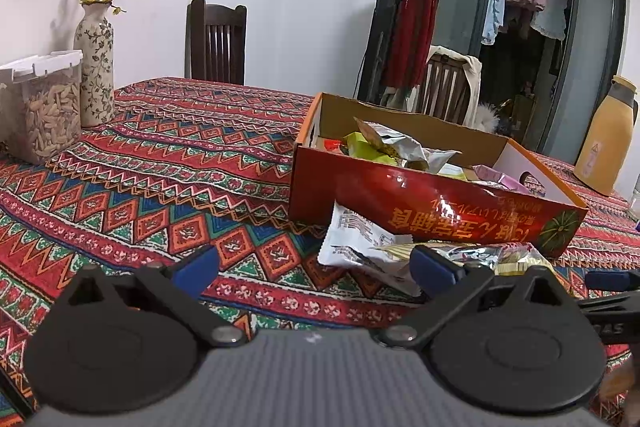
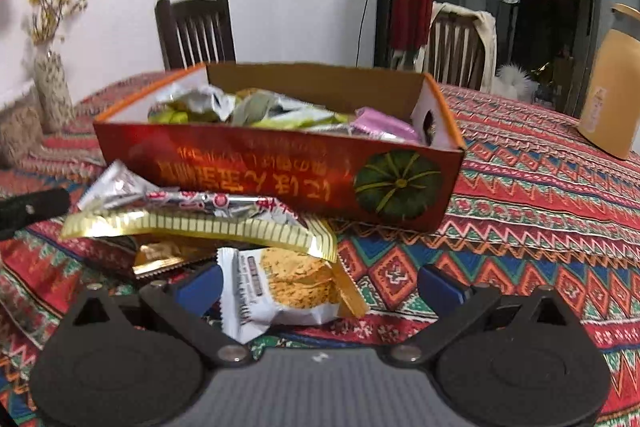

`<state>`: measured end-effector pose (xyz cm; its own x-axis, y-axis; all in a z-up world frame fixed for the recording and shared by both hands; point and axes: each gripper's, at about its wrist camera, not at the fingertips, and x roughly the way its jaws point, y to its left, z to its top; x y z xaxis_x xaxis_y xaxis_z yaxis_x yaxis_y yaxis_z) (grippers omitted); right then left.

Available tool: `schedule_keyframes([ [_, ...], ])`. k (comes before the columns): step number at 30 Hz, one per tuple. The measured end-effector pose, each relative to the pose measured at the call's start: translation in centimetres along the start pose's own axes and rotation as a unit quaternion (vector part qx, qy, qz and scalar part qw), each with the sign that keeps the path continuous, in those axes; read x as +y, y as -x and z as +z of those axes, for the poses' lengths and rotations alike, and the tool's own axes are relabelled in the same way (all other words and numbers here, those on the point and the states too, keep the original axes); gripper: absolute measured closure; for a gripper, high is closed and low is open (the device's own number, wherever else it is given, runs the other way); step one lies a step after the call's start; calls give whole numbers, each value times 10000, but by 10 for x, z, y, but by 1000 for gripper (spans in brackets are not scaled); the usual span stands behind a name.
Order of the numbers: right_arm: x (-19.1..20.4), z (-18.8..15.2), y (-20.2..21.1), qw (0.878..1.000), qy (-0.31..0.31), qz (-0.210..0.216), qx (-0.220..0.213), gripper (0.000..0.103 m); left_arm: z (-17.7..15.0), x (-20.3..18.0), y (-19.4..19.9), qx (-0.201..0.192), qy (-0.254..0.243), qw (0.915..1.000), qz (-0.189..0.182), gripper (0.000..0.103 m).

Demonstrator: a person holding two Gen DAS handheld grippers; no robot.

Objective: Organize snacks
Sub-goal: 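Grasp the white cookie packet with the right gripper, then grasp a white wrapped packet with the left gripper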

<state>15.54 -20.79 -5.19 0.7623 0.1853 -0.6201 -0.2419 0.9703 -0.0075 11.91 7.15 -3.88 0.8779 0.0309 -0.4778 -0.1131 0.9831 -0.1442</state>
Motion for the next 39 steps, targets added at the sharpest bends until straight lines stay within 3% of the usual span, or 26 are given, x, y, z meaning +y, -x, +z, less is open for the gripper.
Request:
schedule_keyframes([
  [6,1,-2,-15,9996,-50,69,258,0,0,1,-1,27,28,10000,-14,0],
  [21,0,2,-19,9995,-17,183,272,0,0,2,-3,76,76,9999,8,0],
  [26,1,-1,-6,9995,26,287,96,34,0,3,-4,109,101,9999,26,0],
  [33,-4,-8,20,9990,22,363,-243,51,0,3,-4,115,101,9999,47,0],
  [34,-6,-9,23,9989,6,352,-300,62,0,3,-5,115,101,9999,46,0],
  [39,-17,-13,40,9981,-154,266,-540,64,-1,3,-5,119,92,9999,64,0],
])
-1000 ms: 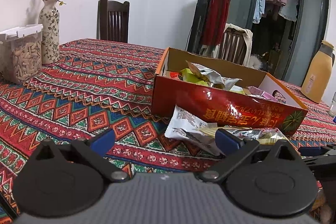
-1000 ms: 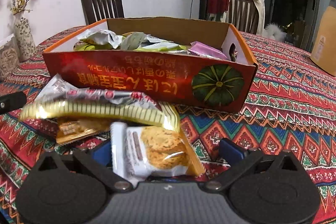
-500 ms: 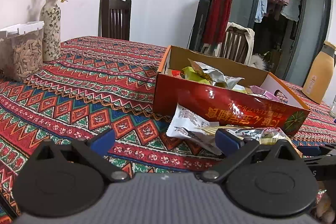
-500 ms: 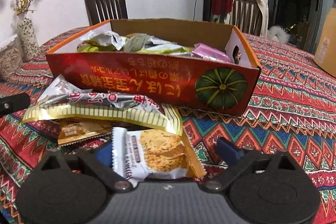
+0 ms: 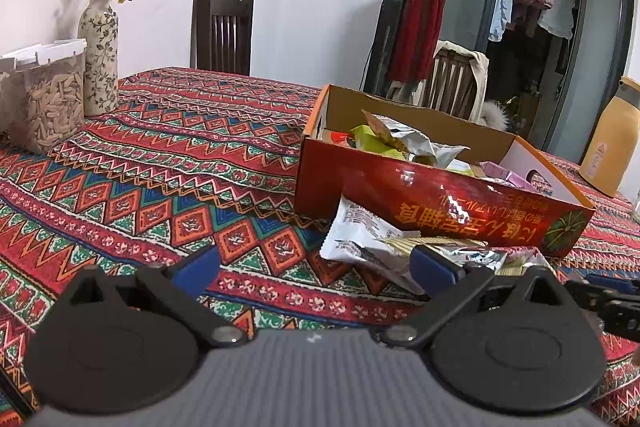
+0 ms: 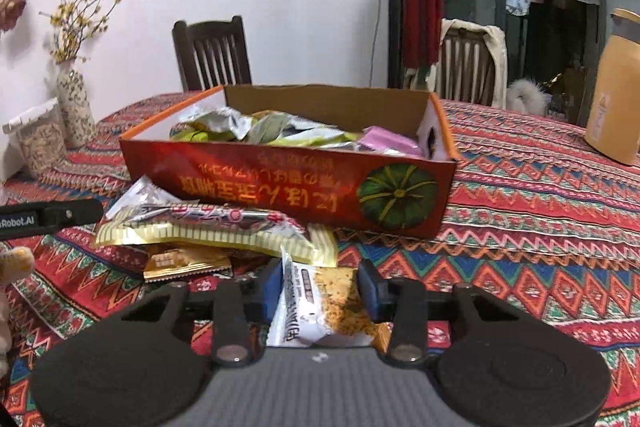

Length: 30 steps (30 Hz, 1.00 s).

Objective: Organize snacks
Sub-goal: 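Grasp a white wrapped packet with the left gripper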

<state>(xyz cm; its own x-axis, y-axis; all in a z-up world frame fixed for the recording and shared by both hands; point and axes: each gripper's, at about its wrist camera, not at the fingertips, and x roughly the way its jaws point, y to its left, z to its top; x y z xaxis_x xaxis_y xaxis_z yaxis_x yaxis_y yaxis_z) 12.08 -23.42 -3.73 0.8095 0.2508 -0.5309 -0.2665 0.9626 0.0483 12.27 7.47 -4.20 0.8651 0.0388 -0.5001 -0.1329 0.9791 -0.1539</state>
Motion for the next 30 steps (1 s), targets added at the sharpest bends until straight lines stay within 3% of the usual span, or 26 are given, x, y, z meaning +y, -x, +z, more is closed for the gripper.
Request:
schedule_keyframes([
  [8,-17,-4,16,9980,-354,-188,-487,65,0,0,1,-38,1,10000,82,0],
  [16,-28,-9,11,9960,-623,-235,-591,65,11,-3,13,-45,-94,9999,87,0],
  [22,-30,-11,11,9953,-717,-244,-602,64,30,-22,16,-135,-428,9990,88,0],
  [30,-31,-14,12,9948,-771,-256,-616,64,53,-34,-39,532,-736,9932,727,0],
])
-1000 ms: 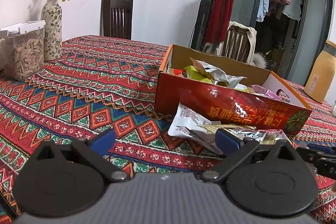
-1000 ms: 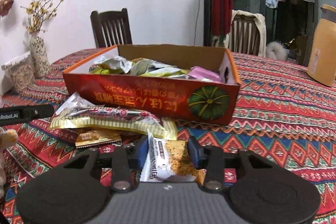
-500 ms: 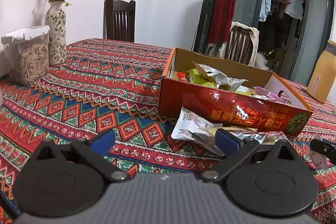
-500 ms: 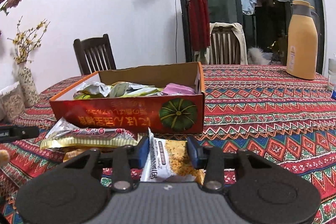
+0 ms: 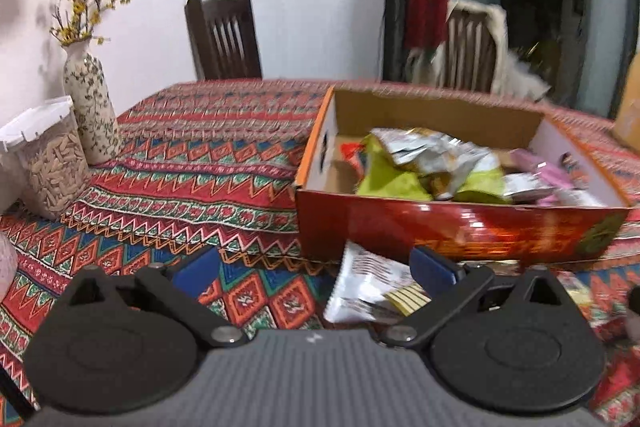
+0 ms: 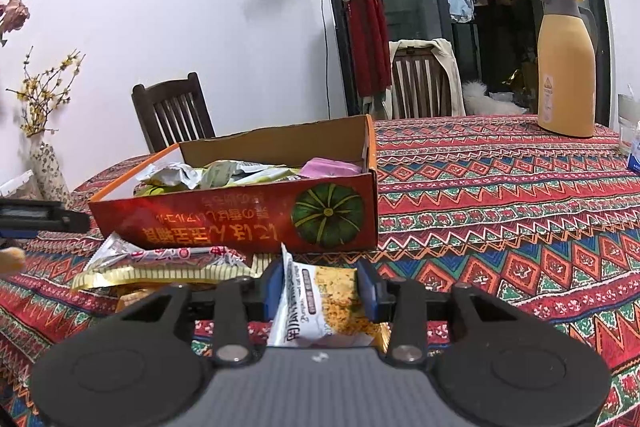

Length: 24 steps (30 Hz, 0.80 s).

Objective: Organize snacks
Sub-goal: 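Grasp a white wrapped packet with the left gripper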

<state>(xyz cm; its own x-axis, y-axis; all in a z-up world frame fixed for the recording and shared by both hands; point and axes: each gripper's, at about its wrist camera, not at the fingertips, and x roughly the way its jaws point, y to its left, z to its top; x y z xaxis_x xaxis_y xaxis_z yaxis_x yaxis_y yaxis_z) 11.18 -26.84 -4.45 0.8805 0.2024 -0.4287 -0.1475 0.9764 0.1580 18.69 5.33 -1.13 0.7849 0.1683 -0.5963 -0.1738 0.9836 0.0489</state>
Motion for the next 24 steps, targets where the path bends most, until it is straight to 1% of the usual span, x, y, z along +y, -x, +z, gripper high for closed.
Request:
schedule_keyframes([
  [2,1,0,-1,10000,17,-13,4,64,3,-1,-16,204,38,9998,36,1],
  [5,1,-1,-1,10000,20,-10,13,64,2,-5,-36,407,-6,9992,47,1],
  [8,1,-1,-2,10000,11,-5,13,64,-4,-12,-45,505,-136,9986,-105,3],
  [11,0,0,-3,10000,-6,10,34,64,-10,-18,-45,582,-258,9972,-394,12],
  [12,0,-1,-3,10000,-16,12,44,64,-11,-20,-45,608,-275,9967,-455,21],
  [13,-1,0,-4,10000,-24,16,52,64,-12,-20,-45,639,-287,9962,-520,33],
  [14,-1,0,-4,10000,-28,21,55,64,-14,-20,-45,666,-282,9957,-580,39],
  [15,-1,0,-4,10000,-27,25,54,64,-15,-20,-44,665,-263,9954,-641,48],
  [17,-1,-1,-5,10000,-29,29,57,64,-18,-19,-39,607,-258,9953,-713,59],
  [19,-1,-1,-5,10000,-34,32,59,64,-21,-17,-34,542,-223,9949,-815,74],
  [20,0,-1,-5,10000,-33,33,60,64,-23,-15,-30,500,-192,9950,-846,75],
  [24,0,-1,-5,10000,-29,30,58,64,-25,-8,-16,305,-115,9959,-840,84],
])
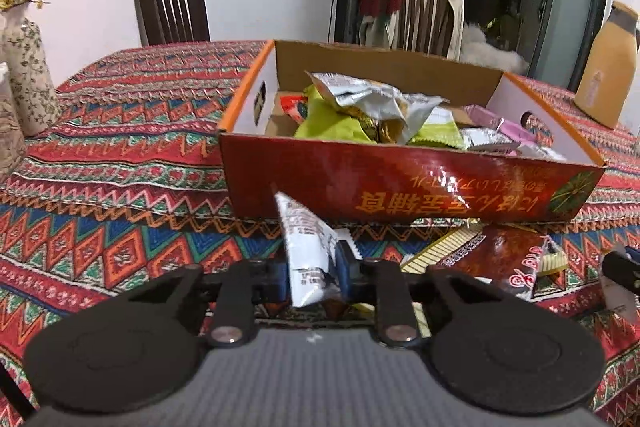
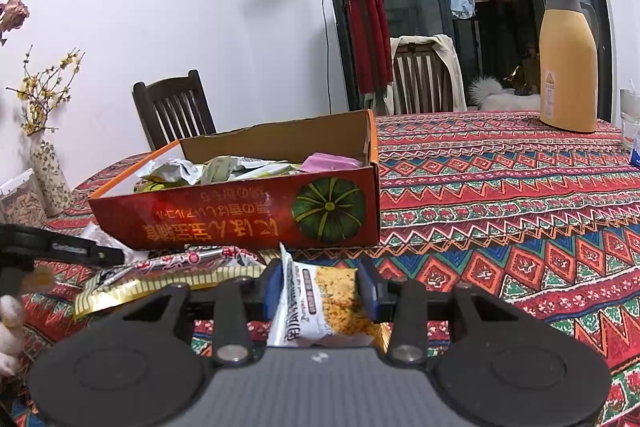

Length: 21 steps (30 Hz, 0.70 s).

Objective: Organize snacks
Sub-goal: 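Grasp a white wrapped packet with the left gripper, then drop the white packet into the box with the left gripper while the right drops the cookie packet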

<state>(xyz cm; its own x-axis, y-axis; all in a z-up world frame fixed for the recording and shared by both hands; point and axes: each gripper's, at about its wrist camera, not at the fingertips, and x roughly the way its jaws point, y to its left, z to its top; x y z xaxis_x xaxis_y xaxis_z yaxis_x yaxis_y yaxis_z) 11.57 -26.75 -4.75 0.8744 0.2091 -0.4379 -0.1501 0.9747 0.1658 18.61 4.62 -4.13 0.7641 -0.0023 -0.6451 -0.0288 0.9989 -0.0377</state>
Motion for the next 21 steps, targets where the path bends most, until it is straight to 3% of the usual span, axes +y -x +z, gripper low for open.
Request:
schedule_keyframes([
  [3,0,0,0,10000,3,-6,-1,64,0,2,12,-177,47,9998,-14,90],
  [12,1,-1,1,10000,56,-31,-49,64,-4,2,48,-679,-8,9976,88,90],
  [21,5,1,7,9996,166,-52,-205,64,-1,2,69,-926,32,9957,26,90],
])
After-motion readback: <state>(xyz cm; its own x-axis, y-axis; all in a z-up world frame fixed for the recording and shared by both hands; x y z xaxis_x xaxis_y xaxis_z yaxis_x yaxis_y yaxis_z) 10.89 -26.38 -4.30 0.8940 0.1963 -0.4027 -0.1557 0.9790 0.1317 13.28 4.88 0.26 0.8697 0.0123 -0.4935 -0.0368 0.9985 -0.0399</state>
